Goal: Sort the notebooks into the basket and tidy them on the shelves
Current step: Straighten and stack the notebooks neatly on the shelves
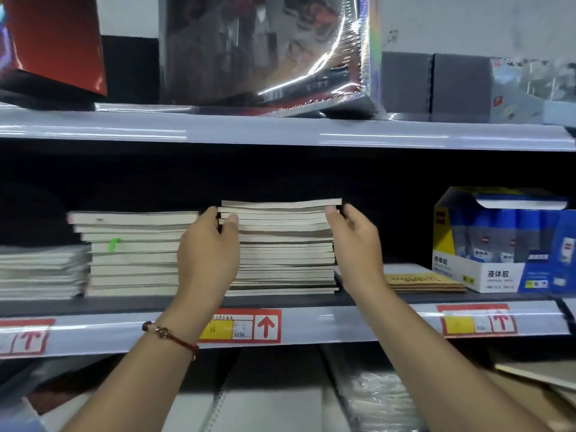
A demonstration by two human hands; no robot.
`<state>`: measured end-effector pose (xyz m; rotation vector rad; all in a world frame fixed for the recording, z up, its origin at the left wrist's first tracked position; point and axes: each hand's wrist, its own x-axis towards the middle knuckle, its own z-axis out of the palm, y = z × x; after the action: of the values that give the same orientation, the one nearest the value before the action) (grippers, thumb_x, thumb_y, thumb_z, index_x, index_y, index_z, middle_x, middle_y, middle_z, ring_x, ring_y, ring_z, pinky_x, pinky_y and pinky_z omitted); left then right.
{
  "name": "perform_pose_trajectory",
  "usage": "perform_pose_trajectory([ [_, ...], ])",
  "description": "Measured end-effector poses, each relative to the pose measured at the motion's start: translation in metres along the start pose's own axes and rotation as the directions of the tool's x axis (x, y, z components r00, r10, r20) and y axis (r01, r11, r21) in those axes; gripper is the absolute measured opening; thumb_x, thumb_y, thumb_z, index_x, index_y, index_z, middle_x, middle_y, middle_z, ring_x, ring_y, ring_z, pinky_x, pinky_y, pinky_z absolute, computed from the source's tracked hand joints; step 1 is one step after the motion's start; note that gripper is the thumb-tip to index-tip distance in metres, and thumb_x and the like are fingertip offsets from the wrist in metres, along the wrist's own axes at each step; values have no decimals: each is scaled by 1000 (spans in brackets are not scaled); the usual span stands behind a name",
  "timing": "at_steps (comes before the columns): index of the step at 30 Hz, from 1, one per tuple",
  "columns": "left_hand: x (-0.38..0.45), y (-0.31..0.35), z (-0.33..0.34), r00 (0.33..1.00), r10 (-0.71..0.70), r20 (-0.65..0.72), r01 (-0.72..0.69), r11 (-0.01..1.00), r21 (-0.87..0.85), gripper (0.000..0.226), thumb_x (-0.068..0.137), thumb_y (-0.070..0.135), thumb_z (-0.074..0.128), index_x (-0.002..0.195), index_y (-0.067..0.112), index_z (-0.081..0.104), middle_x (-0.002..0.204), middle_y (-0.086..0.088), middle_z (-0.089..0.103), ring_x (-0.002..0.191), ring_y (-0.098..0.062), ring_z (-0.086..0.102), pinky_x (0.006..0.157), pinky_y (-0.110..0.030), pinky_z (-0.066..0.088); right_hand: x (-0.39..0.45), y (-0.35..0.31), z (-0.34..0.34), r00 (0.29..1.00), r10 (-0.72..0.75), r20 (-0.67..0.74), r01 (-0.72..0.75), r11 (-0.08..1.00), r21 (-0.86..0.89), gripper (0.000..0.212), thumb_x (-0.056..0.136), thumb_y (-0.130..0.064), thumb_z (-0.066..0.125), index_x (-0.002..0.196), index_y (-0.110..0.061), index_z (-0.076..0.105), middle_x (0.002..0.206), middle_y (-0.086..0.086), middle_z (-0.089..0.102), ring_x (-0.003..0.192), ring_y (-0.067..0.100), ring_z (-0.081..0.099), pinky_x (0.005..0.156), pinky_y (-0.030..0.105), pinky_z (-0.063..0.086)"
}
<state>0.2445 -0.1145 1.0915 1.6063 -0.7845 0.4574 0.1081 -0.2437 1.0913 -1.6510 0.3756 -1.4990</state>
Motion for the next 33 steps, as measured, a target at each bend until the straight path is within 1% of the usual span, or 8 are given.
perform_pose_trajectory([
  [3,5,1,-1,999,27,35,-27,1000,6,39,105,33,45,70,38,27,68,18,33,59,2,31,57,-16,25,-1,3,-5,994,-107,-21,104,988,-112,21,100,-43,53,92,-29,68,87,-17,72,82,-3,66,66,10,49],
  [6,10,-2,-2,997,56,54,-59,997,50,34,105,33,42,71,30,38,68,14,39,61,-3,38,56,-25,31,6,3,-6,995,-78,-60,69,988,-139,20,99,-46,53,100,-30,64,89,-13,71,83,-1,65,65,14,46],
  [12,10,11,3,976,219,7,-218,968,125,51,105,41,37,143,7,41,101,-4,59,102,-27,57,74,-35,42,12,0,-4,982,168,89,-153,976,-156,33,102,-53,39,115,-27,52,96,-14,57,85,-1,51,64,21,37],
  [15,13,16,11,997,76,24,-76,997,-24,50,106,43,32,131,3,48,118,-9,57,110,-26,52,80,-34,38,13,1,-1,980,174,94,-155,972,-178,47,99,-63,34,112,-24,57,102,-7,62,92,6,56,68,23,42],
  [20,16,14,17,996,37,-79,-42,997,-66,34,107,34,34,92,10,52,96,-9,56,86,-24,54,56,-27,31,19,-3,11,928,363,80,-365,931,8,75,85,-82,32,124,-25,62,118,-4,67,109,18,61,100,41,48],
  [27,12,5,16,981,26,-191,-54,988,-147,29,106,28,40,85,12,52,66,3,46,59,-12,42,50,-25,27,15,2,19,958,283,-53,-282,959,11,61,97,-66,33,88,-17,68,97,6,73,94,22,67,91,40,54],
  [30,9,2,17,987,0,-161,-36,975,-221,32,106,30,40,124,13,60,104,-2,66,97,-21,62,73,-27,50,10,3,23,978,197,-68,-200,979,-40,64,98,-66,28,91,-15,66,96,2,70,91,17,64,82,34,53],
  [33,1,3,18,998,38,-42,-44,987,-156,55,107,33,37,158,19,22,162,-1,27,149,-18,24,110,-22,22,12,3,22,983,180,-29,-182,981,-74,54,101,-60,26,103,-20,60,103,-5,64,98,14,58,79,31,45],
])
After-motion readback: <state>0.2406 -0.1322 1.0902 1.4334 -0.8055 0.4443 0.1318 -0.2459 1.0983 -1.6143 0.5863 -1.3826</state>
